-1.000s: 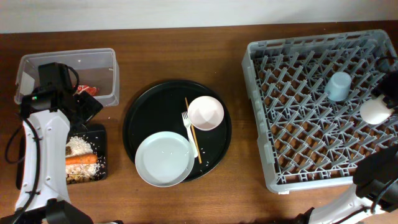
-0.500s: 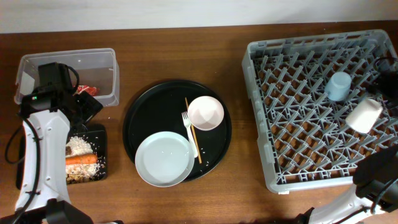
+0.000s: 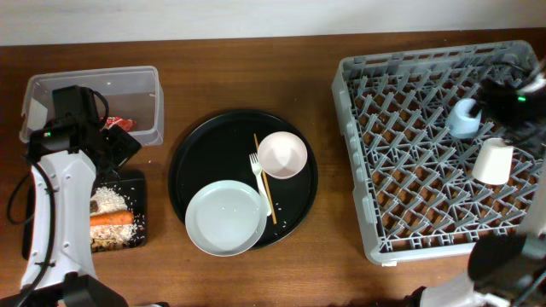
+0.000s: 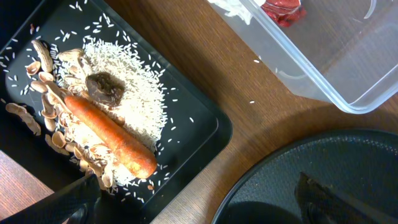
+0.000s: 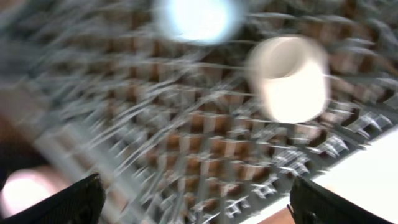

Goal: Sort waste into correct bins and load items into the dishwasher rack
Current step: 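Carry the white cup to the rack, set it down, release, then return the right gripper to the pink bowl and grasp its rim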

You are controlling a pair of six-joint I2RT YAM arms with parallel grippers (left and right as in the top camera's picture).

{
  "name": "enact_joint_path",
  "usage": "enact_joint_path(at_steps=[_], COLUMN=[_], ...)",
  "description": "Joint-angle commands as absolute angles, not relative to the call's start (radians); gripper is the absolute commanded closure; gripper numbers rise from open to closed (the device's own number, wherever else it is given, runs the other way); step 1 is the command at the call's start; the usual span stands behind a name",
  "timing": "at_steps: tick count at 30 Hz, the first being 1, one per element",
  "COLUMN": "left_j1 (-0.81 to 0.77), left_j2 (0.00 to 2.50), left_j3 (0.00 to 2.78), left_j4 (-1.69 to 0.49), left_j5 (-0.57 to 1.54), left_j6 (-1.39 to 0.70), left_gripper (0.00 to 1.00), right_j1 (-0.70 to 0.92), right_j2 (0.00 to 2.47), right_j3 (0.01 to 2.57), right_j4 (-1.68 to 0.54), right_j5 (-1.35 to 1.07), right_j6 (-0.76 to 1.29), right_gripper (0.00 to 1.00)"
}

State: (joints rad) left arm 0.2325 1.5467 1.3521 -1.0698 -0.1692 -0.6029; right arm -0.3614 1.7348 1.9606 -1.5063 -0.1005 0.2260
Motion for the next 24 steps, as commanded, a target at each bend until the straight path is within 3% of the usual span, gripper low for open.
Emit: enact_joint_path(at_steps=[1, 6, 10, 14, 24], left_j1=[0.237, 0.237, 0.237, 0.237, 0.237], left_j2=[1.548, 1.548, 1.548, 1.548, 1.548], left_j3=[1.359, 1.359, 1.359, 1.359, 1.359], left_j4=[-1.071, -1.071, -1.071, -1.071, -1.071], left_j5=[-0.173, -0.173, -0.173, -0.173, -0.173], left_j6=[-0.614, -0.614, -0.614, -0.614, -0.614], left_gripper=[0.01, 0.01, 0.01, 0.01, 0.01], right_j1=[-0.168, 0.141, 0.34, 0.48, 0.649], right_j2=[1.708, 1.742, 1.81, 1.914, 2.136], right_j3=[1.963, 1.917, 1.868, 1.844, 1.844], right_j4=[-1.51, -1.417, -1.316, -1.221, -1.077], right_j5=[-0.18, -0.16, -0.154, -0.144, -0.039], right_j6=[0.166, 0.108, 0.112, 0.146, 0.222], right_gripper=[0.07, 0.22, 0.47, 0.53, 0.52])
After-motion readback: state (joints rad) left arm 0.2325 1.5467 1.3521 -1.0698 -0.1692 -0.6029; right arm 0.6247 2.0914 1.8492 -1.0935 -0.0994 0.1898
